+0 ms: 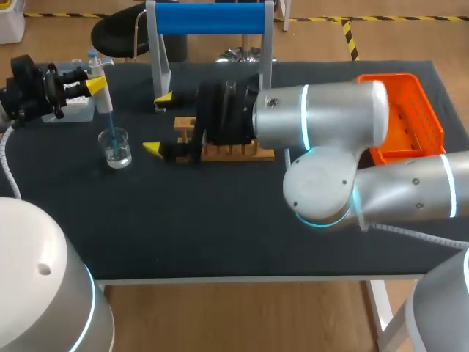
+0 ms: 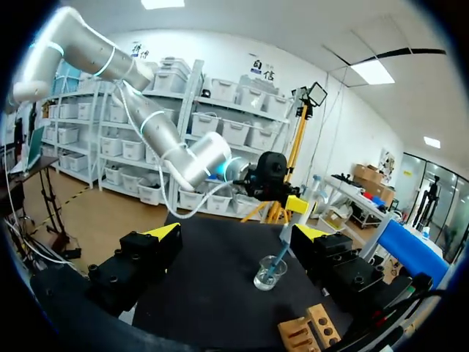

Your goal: Invert the test tube, pick up the pipette, mount the tip to pipette, aspirate from beaker and dispense into the tube, eject the tip, return the pipette, and cap with the stopper.

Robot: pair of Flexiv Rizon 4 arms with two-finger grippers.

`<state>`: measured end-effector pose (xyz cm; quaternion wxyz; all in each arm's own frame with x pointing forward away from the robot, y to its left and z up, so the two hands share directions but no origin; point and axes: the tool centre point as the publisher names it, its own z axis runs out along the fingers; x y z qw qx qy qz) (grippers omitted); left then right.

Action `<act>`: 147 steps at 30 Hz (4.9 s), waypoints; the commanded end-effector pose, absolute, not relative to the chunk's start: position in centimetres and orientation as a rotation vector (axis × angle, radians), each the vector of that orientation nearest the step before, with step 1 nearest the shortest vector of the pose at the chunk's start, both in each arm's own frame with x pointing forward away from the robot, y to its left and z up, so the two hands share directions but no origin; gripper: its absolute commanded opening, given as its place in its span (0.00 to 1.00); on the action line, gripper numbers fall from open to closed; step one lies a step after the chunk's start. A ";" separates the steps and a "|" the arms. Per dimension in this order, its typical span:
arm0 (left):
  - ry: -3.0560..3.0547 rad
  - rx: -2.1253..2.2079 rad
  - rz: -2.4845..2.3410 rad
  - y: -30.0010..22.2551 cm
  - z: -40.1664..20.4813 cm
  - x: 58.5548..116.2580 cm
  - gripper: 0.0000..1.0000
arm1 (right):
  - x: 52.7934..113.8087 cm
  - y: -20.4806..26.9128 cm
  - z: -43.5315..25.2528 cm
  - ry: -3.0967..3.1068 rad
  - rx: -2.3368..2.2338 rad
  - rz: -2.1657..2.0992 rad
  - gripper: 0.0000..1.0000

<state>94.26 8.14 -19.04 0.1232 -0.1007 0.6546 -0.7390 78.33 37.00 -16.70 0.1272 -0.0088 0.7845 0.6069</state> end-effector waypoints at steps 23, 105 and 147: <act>1.910 -0.289 -2.159 8.3 -19.1 94.3 0.00 | 80.5 36.0 -9.4 2.591 -0.646 2.011 1.00; 1.910 -0.289 -2.159 8.3 -19.1 94.3 0.00 | 92.7 50.8 -11.2 2.407 -0.321 2.344 0.00; 1.910 -0.289 -2.159 8.3 -19.1 94.3 0.00 | 93.4 51.8 -13.8 2.407 -0.272 2.365 0.00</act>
